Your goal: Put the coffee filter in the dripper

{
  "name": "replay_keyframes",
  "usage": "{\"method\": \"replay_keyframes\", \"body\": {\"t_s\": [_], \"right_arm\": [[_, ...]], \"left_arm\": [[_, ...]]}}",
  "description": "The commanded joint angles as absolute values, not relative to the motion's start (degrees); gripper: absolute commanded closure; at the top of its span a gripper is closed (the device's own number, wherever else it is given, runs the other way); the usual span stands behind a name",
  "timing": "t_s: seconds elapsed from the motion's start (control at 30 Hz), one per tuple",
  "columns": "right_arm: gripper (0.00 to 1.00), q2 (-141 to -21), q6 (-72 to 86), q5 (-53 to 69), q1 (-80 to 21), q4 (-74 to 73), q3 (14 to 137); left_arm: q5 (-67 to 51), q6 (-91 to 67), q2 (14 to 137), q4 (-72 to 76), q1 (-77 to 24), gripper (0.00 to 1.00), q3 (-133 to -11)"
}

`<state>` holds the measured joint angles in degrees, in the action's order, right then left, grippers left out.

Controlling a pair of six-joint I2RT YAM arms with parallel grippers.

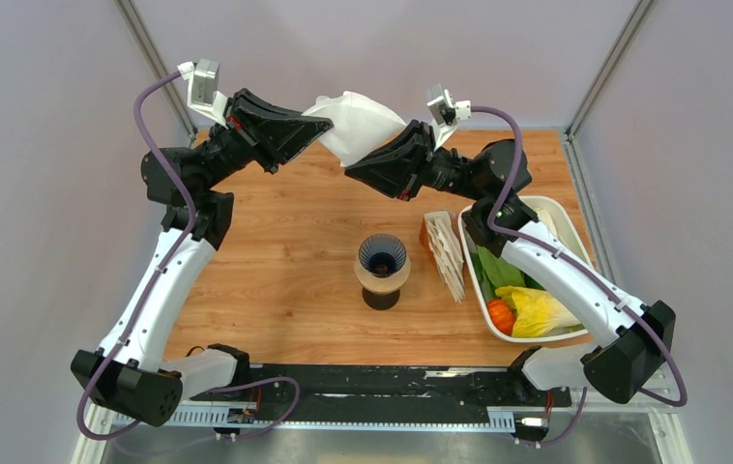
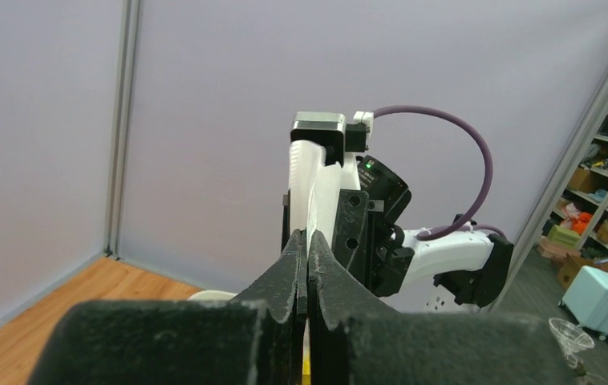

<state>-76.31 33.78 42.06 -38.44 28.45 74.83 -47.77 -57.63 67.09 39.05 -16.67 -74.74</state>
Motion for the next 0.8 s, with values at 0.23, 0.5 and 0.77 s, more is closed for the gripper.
{"method": "replay_keyframes", "body": {"t_s": [0.23, 0.5, 0.77], "right_arm": [[0.40, -77.5, 32.0, 41.7, -38.0, 32.1, 78.7], [1.00, -77.5, 29.9, 41.9, -37.4, 29.3, 79.5], [1.00, -69.7, 3.5, 53.2, -31.4, -0.6, 76.0]], "left_arm": [[-47.3, -59.6, 66.8, 42.9, -16.1, 1.00, -74.2], [-46.2, -57.9, 65.3, 36.5, -16.1, 0.83, -72.9], [-66.0, -39.9, 64.0, 8.3, -10.6, 0.45, -82.2]]}}
